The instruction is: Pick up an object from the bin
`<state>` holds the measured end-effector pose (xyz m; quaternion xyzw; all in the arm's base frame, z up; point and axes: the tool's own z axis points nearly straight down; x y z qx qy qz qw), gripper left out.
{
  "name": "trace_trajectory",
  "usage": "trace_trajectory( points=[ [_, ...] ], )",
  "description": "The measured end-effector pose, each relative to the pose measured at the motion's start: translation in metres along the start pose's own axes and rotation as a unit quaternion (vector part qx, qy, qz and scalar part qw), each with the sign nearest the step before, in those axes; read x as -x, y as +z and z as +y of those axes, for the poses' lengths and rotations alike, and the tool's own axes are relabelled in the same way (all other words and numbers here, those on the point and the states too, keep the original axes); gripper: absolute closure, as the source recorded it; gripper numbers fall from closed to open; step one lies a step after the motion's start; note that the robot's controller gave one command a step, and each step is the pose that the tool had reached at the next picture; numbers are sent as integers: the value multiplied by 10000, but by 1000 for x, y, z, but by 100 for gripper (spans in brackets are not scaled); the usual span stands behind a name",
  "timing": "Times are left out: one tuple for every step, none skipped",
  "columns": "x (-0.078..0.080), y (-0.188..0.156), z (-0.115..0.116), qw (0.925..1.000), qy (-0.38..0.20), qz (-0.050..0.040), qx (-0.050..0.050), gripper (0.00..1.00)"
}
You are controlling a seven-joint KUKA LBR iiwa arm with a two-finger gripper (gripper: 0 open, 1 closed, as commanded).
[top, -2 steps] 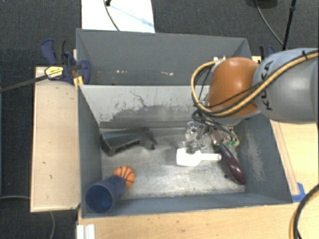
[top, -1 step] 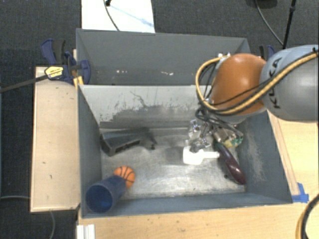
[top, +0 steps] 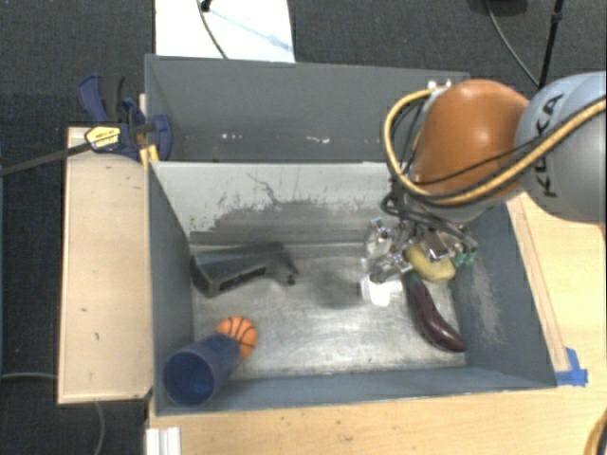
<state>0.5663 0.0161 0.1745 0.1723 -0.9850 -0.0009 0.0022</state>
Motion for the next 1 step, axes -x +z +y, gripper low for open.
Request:
trace_trajectory(
  points=[
    [14,-33,-14,10000,-40,-76,-28,100]
  ],
)
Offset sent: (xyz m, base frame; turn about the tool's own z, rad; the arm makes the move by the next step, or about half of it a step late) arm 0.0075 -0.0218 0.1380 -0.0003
